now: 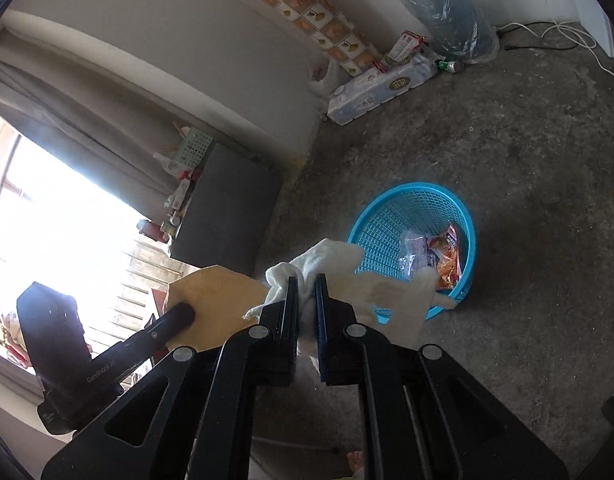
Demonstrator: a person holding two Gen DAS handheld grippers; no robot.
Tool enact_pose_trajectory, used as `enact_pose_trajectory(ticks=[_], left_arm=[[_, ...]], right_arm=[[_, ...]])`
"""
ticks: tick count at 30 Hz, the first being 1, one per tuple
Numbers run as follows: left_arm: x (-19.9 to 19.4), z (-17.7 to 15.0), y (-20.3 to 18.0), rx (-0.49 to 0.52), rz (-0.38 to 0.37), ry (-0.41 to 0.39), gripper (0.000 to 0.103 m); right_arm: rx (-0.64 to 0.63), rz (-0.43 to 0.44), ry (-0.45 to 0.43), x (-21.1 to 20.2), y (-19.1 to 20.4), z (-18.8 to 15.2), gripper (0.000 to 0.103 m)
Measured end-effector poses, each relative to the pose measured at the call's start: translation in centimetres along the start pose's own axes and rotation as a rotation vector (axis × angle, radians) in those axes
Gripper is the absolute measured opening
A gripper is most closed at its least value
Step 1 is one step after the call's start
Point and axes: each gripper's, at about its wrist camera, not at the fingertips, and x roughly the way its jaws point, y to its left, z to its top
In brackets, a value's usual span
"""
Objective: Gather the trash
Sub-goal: 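Carry the paper and cloth to the blue wastebasket and release both, then move both tools back to the table toward the white box and milk bottle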
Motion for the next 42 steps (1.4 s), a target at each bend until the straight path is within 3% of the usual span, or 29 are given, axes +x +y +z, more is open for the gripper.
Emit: enact_pose_trajectory(ticks=[8, 10, 11, 12, 13, 17, 22, 27, 29, 36, 42], left_arm=[[11.0, 2.1, -0.2, 0.020, 0.045, 0.119, 0.002], [13.6, 2.5, 0.2, 0.018, 0.073, 0.157, 0.015], [14.6, 2.6, 0.6, 0.004, 0.100, 0.177, 0.034], [15.3, 2.6, 1.1, -0.016, 0.124, 0.182, 0.044], [15.6, 2.6, 1.6, -0.039, 0.135, 0.175, 0.044], [14.7, 2.0, 2.7, -0.061, 0.129, 0.170, 0.044], [10.7, 1.9, 3.3, -0.064, 0.114, 0.108, 0.044], [3.5, 1.0, 2.6, -0.034, 0.092, 0.034, 0.044], [0.1, -0.2, 2.1, -0.005, 0.104, -0.001, 0.044], [-12.0, -7.1, 2.6, -0.020, 0.106, -0.094, 0.052], [-21.7, -15.2, 5.9, -0.106, 0.249, -0.198, 0.056]], right_arm=[[0.089, -0.050, 0.040, 8.0, -3.8, 3.7, 0.012], [0.100, -0.076, 0.059, 10.3, -4.6, 4.4, 0.014], [0.105, -0.090, 0.071, 11.5, -5.1, 4.7, 0.021], [0.108, -0.106, 0.087, 12.6, -5.6, 4.9, 0.025], [0.120, -0.128, 0.098, 13.3, -6.1, 4.9, 0.029], [0.141, -0.144, 0.097, 14.0, -7.5, 4.2, 0.029], [0.128, -0.121, 0.084, 11.6, -7.9, 2.5, 0.029], [0.100, -0.085, 0.072, 7.1, -7.4, 0.0, 0.030], [0.072, -0.075, 0.069, 5.1, -6.8, -1.3, 0.038], [-0.072, -0.031, 0.098, 0.0, -2.6, -6.2, 0.054], [-0.269, 0.022, 0.134, -2.2, 4.5, -9.2, 0.062]])
